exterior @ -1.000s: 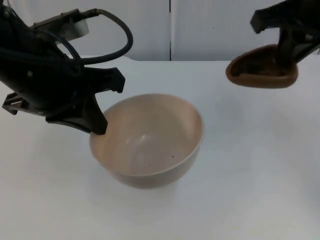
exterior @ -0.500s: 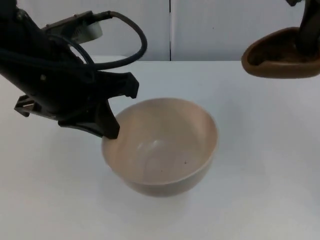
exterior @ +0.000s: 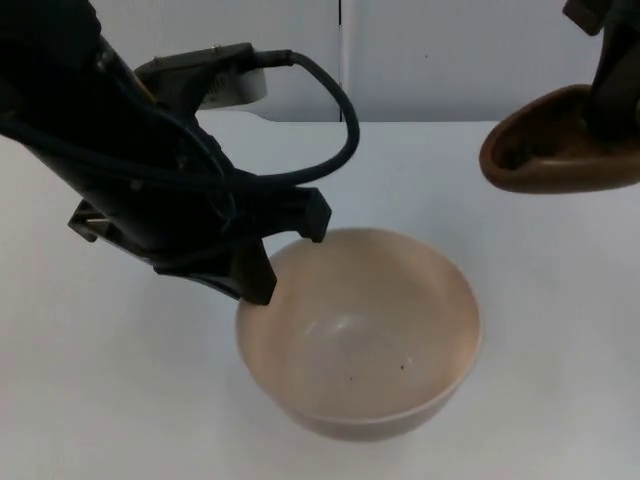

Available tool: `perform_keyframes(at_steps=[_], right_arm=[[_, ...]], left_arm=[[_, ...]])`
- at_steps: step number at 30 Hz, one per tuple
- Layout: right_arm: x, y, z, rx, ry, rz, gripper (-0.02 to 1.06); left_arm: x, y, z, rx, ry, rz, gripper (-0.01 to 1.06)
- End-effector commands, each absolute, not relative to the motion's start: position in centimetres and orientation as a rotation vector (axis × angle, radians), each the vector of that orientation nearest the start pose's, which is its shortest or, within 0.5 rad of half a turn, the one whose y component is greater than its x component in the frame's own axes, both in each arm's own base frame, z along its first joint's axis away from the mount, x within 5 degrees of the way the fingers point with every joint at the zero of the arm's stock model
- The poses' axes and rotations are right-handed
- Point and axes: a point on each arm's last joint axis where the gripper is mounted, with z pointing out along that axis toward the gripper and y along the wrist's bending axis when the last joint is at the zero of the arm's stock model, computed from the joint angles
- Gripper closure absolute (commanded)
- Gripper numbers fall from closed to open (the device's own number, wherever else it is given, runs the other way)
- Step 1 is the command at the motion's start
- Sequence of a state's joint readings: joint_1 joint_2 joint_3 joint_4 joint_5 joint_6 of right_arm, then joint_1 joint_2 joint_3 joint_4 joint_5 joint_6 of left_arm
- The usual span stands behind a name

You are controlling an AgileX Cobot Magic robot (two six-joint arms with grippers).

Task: Pick up the bowl with the left hand and pour the coffee beans from the cup into the bowl with the right hand.

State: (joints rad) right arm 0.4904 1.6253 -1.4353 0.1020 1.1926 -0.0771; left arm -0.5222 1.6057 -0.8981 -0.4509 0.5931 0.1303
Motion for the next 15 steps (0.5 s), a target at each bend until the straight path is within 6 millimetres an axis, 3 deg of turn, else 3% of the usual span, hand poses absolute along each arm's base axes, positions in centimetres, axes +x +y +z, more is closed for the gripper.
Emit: perform_keyframes(at_steps=[1,9,15], right_arm=[[27.7,17.2,31.5,-0.862,2.759,0.196,1.04],[26.1,19.4,31.5,-0.946,2.722,0.070,1.04],[24.9,21.1,31.7,-0.981,2.637,-0.117,1.04]], left_arm=[[24.9,-17.0,19.7,0.449,2.763,-0.538,1.05],[25.0,-17.0,19.6,0.455,2.758,-0.530,1.05],[25.0,-17.0,19.6,0.456,2.760,-0.530,1.05]])
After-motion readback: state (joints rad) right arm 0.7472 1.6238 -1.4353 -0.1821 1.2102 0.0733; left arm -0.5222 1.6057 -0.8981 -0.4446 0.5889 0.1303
